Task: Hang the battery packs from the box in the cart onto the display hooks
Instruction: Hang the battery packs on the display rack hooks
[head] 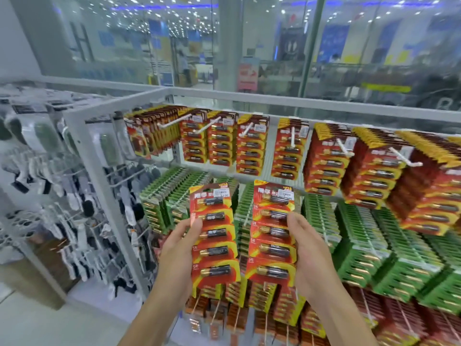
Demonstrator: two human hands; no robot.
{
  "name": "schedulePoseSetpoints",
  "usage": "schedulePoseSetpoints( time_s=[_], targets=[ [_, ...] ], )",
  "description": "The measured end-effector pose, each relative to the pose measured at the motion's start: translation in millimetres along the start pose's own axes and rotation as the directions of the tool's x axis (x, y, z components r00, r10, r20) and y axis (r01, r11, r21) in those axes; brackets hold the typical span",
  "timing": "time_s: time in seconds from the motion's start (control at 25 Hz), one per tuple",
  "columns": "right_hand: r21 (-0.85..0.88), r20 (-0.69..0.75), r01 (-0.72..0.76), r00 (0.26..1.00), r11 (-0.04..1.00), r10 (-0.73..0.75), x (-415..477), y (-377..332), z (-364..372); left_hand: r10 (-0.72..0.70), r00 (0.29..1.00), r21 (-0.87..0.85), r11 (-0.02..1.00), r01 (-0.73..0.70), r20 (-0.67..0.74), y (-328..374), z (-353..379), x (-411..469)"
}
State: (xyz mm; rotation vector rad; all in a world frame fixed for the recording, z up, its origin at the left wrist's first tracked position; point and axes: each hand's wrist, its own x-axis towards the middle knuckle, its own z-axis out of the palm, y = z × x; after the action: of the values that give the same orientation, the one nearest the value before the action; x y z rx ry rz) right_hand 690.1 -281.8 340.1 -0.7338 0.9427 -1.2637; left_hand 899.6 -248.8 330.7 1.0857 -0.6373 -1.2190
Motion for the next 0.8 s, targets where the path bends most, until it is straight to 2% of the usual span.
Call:
schedulePoseSetpoints(
  time_s=[0.28, 0.56, 0.8],
  targets=[
    [0.01, -0.01, -0.031, 0.999, 0.999, 0.031, 50, -2, 10, 0.078, 0.997, 0.039, 0.996, -0.077, -0.03, 11, 1, 43],
    [-0.045, -0.08, -0.063, 0.995, 0.997, 0.06, 74, -6, 15, 0.27, 0.963, 0.058, 0.961, -0.269, -0.003, 62, 5, 97],
    [0.028, -0.154, -0.038, 0.987, 0.999, 0.041, 85, 3, 27, 0.244, 0.97, 0.1, 0.965, -0.244, 0.01, 77, -2, 130]
  ],
)
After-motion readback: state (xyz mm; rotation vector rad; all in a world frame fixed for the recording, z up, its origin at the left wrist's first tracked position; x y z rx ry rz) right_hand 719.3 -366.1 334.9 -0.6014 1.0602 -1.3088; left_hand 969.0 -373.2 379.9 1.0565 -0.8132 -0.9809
